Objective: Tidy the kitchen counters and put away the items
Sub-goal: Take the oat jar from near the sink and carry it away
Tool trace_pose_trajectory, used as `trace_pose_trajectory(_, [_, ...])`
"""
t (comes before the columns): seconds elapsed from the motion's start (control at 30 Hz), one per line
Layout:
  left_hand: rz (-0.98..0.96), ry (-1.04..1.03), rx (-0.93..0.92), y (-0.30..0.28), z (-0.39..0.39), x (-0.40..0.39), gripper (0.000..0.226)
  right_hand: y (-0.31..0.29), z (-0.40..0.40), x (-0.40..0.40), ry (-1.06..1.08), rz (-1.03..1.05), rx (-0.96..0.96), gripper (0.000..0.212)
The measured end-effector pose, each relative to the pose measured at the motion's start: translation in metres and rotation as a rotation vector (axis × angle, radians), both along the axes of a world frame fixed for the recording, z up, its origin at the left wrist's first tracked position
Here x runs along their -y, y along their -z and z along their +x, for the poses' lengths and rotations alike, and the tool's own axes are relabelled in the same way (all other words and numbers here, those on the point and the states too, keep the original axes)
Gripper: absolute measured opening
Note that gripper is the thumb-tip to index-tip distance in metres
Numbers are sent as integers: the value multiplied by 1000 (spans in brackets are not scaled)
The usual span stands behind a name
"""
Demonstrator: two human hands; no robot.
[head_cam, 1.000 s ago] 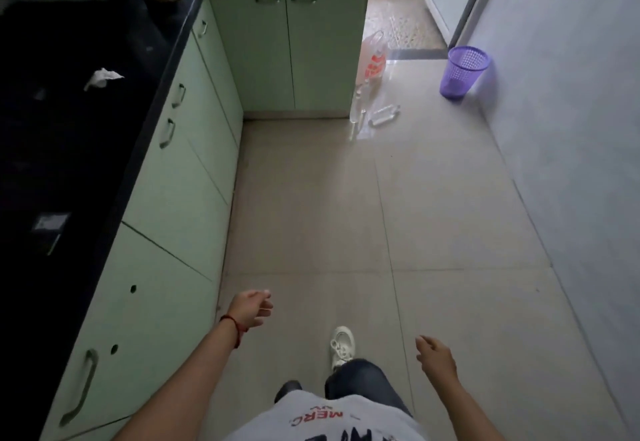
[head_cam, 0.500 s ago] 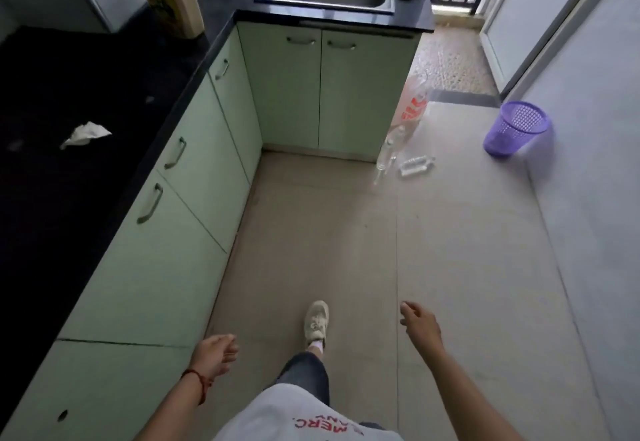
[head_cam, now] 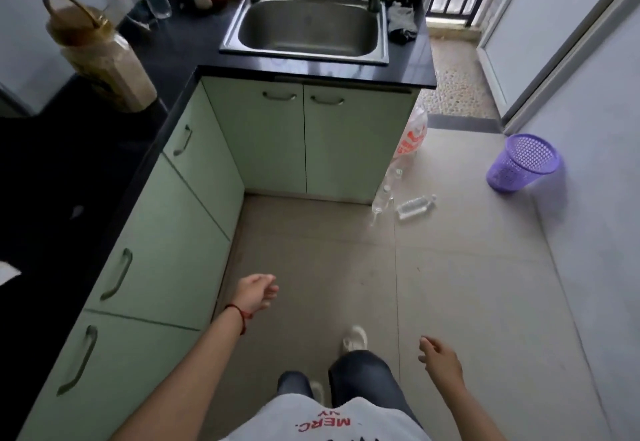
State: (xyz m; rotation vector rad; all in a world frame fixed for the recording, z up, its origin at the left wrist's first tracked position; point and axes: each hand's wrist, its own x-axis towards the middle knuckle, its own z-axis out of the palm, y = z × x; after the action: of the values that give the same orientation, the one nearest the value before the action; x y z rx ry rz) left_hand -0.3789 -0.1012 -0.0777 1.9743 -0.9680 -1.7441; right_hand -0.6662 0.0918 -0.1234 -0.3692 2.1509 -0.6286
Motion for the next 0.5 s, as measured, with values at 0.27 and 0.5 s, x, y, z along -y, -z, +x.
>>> trace_pose_trajectory(0.27, [-2,-129,20,3,-53,123,24,1,-75,173,-111,-26,47,27])
trace_pose_trajectory(0.5, [100,-338,51,14,-45,156,20,-21,-99,330,-330,-50,50,26])
